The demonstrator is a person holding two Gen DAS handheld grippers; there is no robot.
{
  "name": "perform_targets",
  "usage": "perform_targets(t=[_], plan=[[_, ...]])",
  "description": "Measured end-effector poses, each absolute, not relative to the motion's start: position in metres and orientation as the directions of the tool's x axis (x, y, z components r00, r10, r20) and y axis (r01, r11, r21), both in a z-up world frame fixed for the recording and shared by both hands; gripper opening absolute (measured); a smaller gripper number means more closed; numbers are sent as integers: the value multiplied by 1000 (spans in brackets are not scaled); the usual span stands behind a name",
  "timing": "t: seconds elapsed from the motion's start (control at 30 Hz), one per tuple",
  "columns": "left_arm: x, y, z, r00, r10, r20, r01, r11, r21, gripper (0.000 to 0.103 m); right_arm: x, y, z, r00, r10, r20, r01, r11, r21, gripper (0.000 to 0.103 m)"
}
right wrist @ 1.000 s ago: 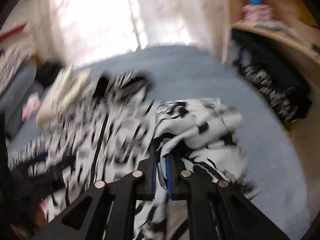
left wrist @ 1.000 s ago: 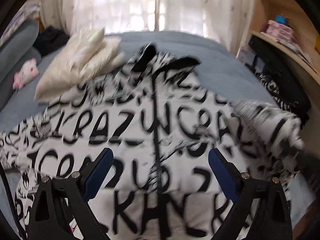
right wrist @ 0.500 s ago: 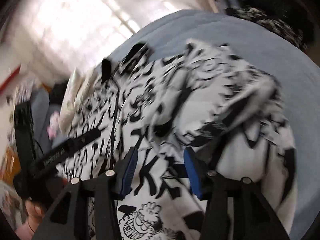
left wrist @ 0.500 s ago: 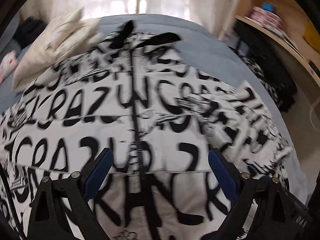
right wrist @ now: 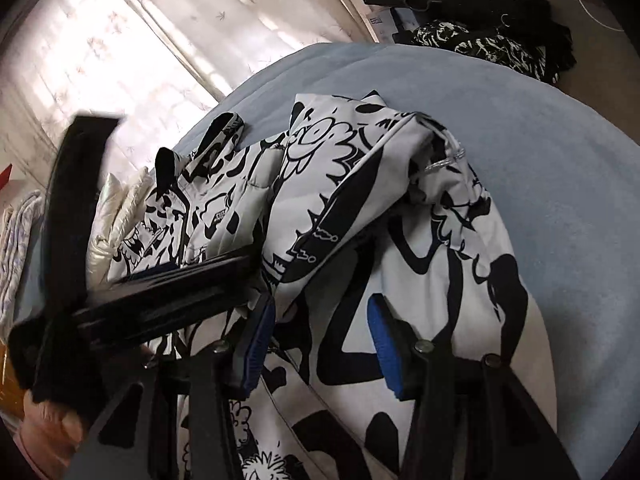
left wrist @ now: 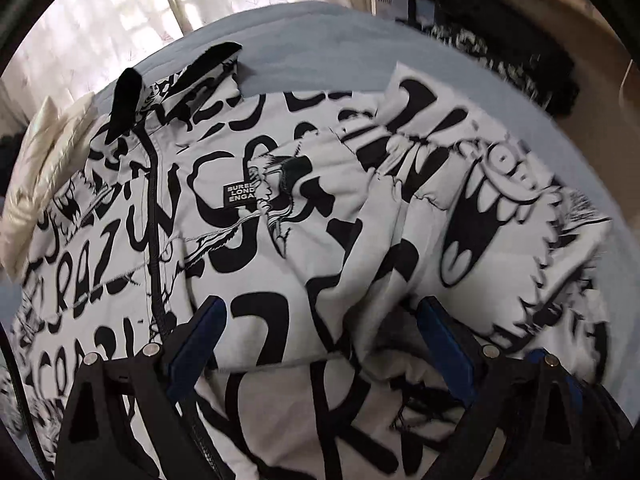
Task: Fold large clothes
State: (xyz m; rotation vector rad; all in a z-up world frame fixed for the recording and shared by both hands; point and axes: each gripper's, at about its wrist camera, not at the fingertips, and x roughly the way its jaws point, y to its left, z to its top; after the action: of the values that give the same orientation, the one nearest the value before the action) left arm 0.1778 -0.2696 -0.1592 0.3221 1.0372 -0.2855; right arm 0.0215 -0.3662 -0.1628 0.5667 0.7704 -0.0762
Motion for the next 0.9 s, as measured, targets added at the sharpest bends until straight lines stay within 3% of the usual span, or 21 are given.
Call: perform_targets(t=[0.07,0.1,0.13,0.17,0.23,0.37,0.43,0.47,0.5,0.53,0.57,0.63,0.73,0.9], plan=[[186,-279,-164,483,-27,-875,377,909,180,91,22,-367,-166,721,138,-679,268,848,457,48],[189,-283,-164,493,-12,-870,380,903,203,64,24,-365,-167,720,139,-679,268,848,457,48],[193,-286,-163,492,-12,-870,398,893,212,45,24,-366,-168,721,139,-679,268,847,459,48],[198,-288,-160,479,-13,-878,419,882,216,16,24,-366,-168,722,139,-678,268,847,459,48],[205,-279,-143,530,-8,-848,371,901,224,12,23,-365,-169,723,136,-677,267,850,455,48],[209,-218,-91,687,-91,-721,201,977,68,11,22,-365,-169,726,134,-674,264,851,453,48],[208,-174,-87,701,-99,-706,91,995,-49,17,22,-365,-169,726,134,-674,263,852,453,48],[208,-149,-94,686,-90,-722,27,995,-99,28,22,-365,-170,724,136,-676,261,853,452,48],[208,-132,-104,662,-88,-745,-17,991,-132,50,23,-365,-171,722,137,-678,261,854,450,48],[208,-113,-119,619,-113,-777,-48,982,-182,60,24,-364,-171,719,137,-682,261,856,447,48],[209,-92,-138,566,-148,-811,-79,970,-232,64,24,-363,-172,717,137,-684,259,858,443,48],[210,-60,-170,484,-175,-858,-151,949,-278,64,24,-362,-172,713,135,-688,257,863,435,48],[203,-33,-181,494,-296,-818,-146,899,-414,65,24,-359,-171,711,137,-690,249,869,428,49],[217,-31,-176,483,-340,-807,-129,884,-449,67,25,-355,-170,704,145,-695,237,875,423,51]])
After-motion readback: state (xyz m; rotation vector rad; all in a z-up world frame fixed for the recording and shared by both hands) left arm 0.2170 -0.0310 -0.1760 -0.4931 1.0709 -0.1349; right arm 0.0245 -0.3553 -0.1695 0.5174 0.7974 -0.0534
